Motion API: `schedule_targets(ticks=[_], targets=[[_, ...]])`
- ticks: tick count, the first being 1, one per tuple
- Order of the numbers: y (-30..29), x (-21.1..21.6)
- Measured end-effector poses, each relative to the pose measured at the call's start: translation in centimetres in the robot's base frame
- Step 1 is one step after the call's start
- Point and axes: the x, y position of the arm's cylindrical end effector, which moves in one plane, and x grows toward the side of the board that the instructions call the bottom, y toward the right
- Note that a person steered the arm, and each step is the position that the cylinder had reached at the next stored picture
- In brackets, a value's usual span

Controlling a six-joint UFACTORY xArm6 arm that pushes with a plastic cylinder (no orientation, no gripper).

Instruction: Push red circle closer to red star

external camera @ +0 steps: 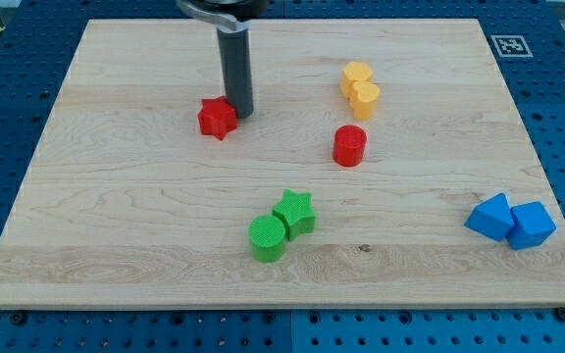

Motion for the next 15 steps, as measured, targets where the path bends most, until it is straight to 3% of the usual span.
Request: schedule_targets(ticks=[2, 6, 11, 13, 15], targets=[[5.4, -0.7], [9.8, -0.6], [19.2, 5.4], [13.8, 6.5], [13.4, 8.8]])
